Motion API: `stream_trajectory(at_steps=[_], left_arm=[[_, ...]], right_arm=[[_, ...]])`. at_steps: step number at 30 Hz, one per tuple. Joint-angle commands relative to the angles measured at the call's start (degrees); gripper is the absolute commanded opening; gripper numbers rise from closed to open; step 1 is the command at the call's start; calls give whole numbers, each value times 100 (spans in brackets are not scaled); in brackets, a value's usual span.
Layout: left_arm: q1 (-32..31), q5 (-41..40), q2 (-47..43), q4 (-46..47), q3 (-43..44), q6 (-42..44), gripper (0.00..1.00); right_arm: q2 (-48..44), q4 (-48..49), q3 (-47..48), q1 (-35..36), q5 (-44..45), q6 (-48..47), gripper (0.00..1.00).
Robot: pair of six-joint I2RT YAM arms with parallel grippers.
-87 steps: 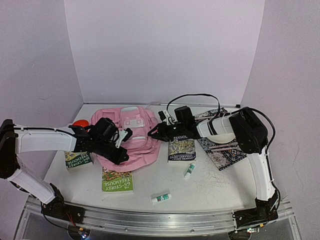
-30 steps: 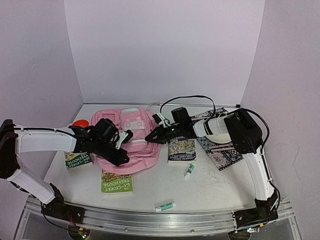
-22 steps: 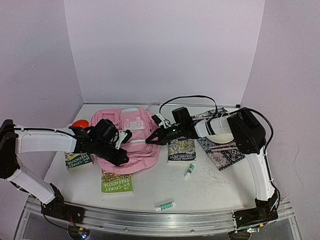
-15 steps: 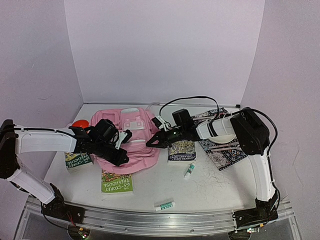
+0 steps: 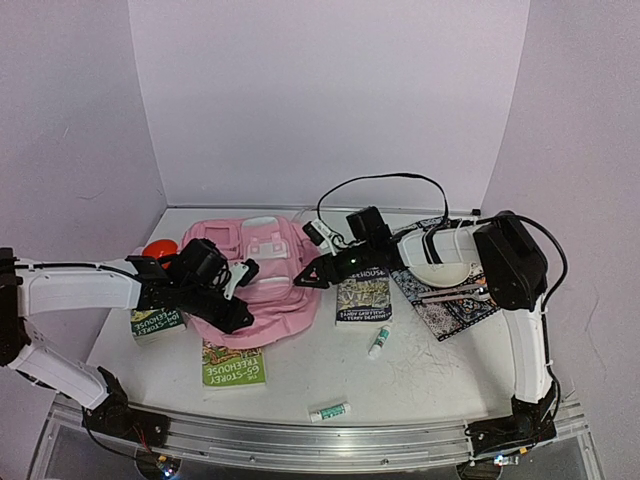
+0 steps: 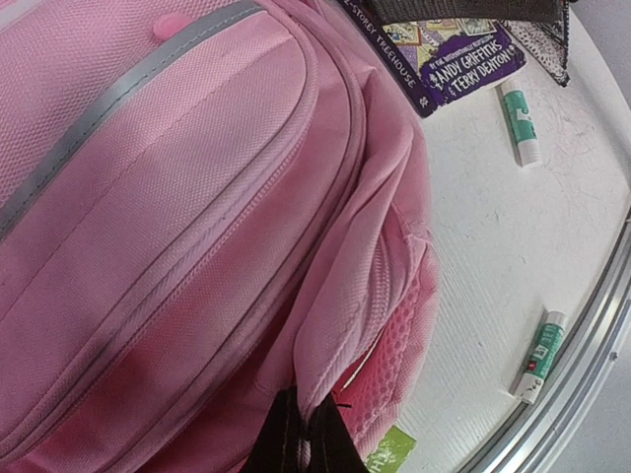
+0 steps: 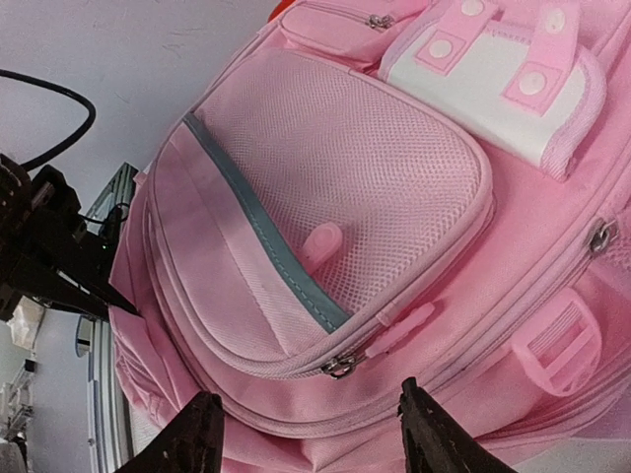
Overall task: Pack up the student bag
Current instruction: Adjust the upper front pocket of the student bag, then adjust the book in the student bag.
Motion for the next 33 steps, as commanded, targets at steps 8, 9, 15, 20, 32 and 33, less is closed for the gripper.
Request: stream_trajectory(at_steps=[8,9,15,20,32,33], left_arm=[[12,-864,-406,-542,433,-933,60],[26,-1119,-283,-732,601,-1063,65],[543,-2229,142,-1649,1434,-2067,82],[1259,-2214,247,-1673,1420,-2442,83],[1155,-2172,1307,-1752,2627,-1985,80],[1062,-2246,1513,-1857,2886,-1928,81]], right_arm=[[-440,-582,349,21,420,-2187,64],[-463,-580,340,21,531,-2162,64],[-652,-525,192,19,1194,-1260,65],[-900,-298,-248,20,1691,-365,65],[-1191,-74,-861,21,2112,682,68],[-1235,-72,-901,21,2230,716,68]])
